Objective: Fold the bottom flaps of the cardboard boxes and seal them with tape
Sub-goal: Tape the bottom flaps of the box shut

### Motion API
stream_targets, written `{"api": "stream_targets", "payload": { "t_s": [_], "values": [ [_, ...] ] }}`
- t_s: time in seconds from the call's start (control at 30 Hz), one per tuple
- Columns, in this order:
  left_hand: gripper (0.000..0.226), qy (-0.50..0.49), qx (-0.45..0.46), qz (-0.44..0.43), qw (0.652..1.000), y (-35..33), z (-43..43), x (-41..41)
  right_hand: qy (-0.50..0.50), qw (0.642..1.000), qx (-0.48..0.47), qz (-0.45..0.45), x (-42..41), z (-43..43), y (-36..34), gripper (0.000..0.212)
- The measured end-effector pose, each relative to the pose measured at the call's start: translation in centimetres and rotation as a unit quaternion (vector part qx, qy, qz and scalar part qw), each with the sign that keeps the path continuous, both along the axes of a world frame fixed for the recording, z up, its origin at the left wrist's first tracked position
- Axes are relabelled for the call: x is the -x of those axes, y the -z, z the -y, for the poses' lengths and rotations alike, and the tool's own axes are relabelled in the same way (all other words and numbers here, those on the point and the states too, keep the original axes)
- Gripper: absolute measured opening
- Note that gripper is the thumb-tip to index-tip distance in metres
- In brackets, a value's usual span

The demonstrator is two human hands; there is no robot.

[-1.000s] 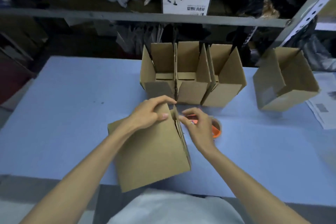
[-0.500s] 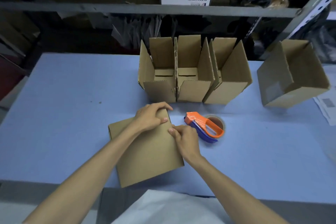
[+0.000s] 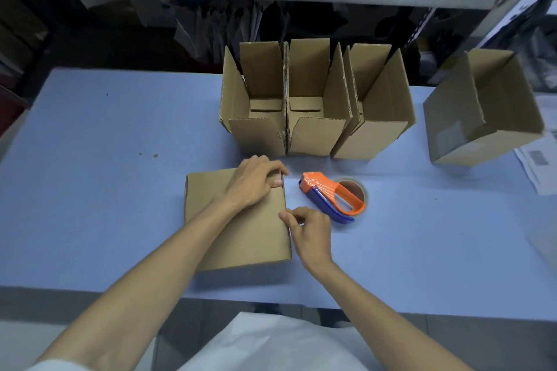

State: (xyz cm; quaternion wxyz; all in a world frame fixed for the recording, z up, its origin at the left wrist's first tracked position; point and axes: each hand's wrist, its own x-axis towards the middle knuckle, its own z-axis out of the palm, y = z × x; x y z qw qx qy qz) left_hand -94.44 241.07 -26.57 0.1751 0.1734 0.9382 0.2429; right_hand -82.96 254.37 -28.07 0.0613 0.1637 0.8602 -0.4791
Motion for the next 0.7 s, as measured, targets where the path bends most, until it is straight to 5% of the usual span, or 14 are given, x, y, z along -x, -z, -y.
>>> {"api": "stream_targets", "payload": {
  "t_s": [0.13,0.2,0.37,0.57,0.7],
  "values": [
    [0.055,-0.188,-0.025,-0.098,0.977,-0.1,-1.3,-4.1,-0.027,0.999,0.03,0.019,1.1,-0.8,-0.5,0.021],
    [0.07,-0.224,-0.007,-0.072,0.972,0.5,-2.0,-6.9,-0.038,0.999,-0.005,0.024,1.2,-2.0,-0.3,0.022],
    [0.095,-0.167,0.104,-0.044,0.979,2.6,-2.8,-9.9,-0.08,0.949,-0.303,0.037,1.4,-5.9,1.6,0.057],
    [0.093,-0.139,0.146,-0.059,0.978,2.7,-2.7,-9.8,-0.122,0.927,-0.334,0.12,3.0,-6.7,4.0,0.073],
    [0.09,-0.161,0.117,-0.048,0.979,1.6,-2.7,-9.6,-0.133,0.934,-0.325,0.068,3.3,-8.5,3.9,0.044]
  ]
}}
